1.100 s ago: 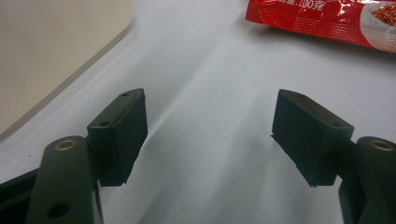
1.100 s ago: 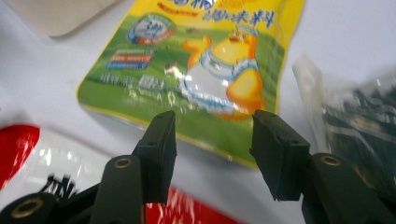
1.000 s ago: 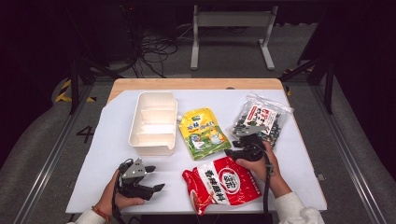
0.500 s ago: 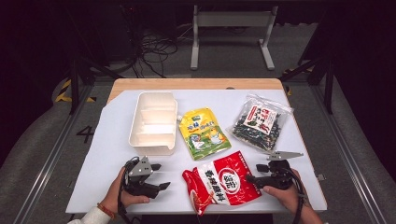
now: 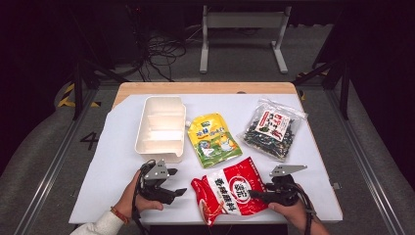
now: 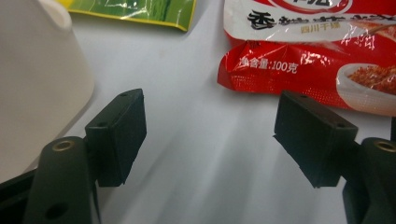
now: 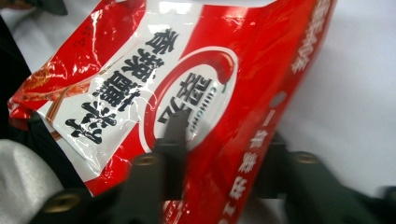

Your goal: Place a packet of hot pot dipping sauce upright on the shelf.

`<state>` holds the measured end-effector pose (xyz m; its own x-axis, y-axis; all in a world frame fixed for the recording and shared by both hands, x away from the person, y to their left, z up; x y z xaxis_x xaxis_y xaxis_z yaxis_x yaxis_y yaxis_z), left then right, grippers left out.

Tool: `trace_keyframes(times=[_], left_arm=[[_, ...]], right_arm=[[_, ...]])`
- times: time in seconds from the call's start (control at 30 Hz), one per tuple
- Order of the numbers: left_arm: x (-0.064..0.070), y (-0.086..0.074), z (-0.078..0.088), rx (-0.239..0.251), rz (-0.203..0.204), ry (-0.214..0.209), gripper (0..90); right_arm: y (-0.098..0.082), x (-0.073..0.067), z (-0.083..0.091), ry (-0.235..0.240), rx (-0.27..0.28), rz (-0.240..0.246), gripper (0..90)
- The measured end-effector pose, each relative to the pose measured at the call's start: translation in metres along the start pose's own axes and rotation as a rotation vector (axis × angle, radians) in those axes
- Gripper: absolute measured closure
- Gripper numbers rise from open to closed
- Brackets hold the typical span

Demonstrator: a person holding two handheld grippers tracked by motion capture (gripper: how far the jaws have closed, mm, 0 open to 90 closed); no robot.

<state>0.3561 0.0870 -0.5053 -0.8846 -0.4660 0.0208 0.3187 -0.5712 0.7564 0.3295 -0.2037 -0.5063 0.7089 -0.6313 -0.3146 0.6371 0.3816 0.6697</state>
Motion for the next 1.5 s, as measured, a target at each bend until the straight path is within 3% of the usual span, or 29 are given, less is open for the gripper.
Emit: trace_keyframes(times=[0.07,0.17,0.3,0.43,0.6,0.73,1.03,1.17,1.23,1.37,1.4,1.43,1.5], left_arm=[[0.0,0.005,-0.001,0.003,-0.005,-0.004,26.0],[-0.001,0.011,-0.004,-0.002,-0.008,-0.011,25.6],[0.001,0.018,-0.009,-0.017,-0.017,-0.032,24.5],[0.005,0.025,-0.016,-0.016,-0.019,-0.066,23.3],[0.008,0.032,-0.024,-0.017,-0.024,-0.079,22.8],[0.012,0.04,-0.028,0.008,-0.022,-0.115,23.9],[0.013,0.049,-0.037,0.029,-0.001,-0.141,25.7],[0.015,0.051,-0.037,0.032,-0.009,-0.146,29.4],[0.016,0.054,-0.038,0.04,-0.024,-0.122,29.0],[0.015,0.06,-0.038,0.072,-0.016,-0.117,35.5],[0.013,0.061,-0.039,0.075,-0.009,-0.103,34.9],[0.011,0.062,-0.039,0.085,0.019,-0.114,32.2],[0.007,0.062,-0.04,0.086,0.036,-0.117,24.7]], right_arm=[[0.003,-0.003,-0.003,0.001,-0.015,0.039,78.4],[0.012,-0.007,-0.001,-0.021,-0.019,0.107,82.6],[0.029,-0.017,0.004,-0.028,0.02,0.185,89.2],[0.047,-0.025,0.007,-0.048,0.051,0.262,89.6],[0.069,-0.038,0.012,-0.046,0.138,0.365,89.6],[0.082,-0.047,0.012,-0.069,0.182,0.441,89.7],[0.101,-0.064,0.016,-0.069,0.295,0.543,89.8],[0.106,-0.069,0.017,-0.063,0.301,0.567,89.8],[0.109,-0.07,0.016,-0.066,0.299,0.584,89.9],[0.117,-0.068,0.018,-0.076,0.327,0.588,90.0],[0.118,-0.069,0.019,-0.067,0.341,0.592,90.0],[0.119,-0.07,0.021,-0.056,0.355,0.6,90.0],[0.121,-0.076,0.027,-0.022,0.379,0.606,90.0]])
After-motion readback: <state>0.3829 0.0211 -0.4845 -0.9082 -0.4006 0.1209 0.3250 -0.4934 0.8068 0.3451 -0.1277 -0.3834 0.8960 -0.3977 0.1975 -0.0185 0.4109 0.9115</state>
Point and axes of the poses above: each handheld gripper's, and its own axes: z roughly backward along the jaws, y roughly out of its top, x roughly to its right, the point moved 8 cm from there along -z, roughly forward along the jaws, and after that the axes turned 3 degrees about y, right-handed, at the moved point
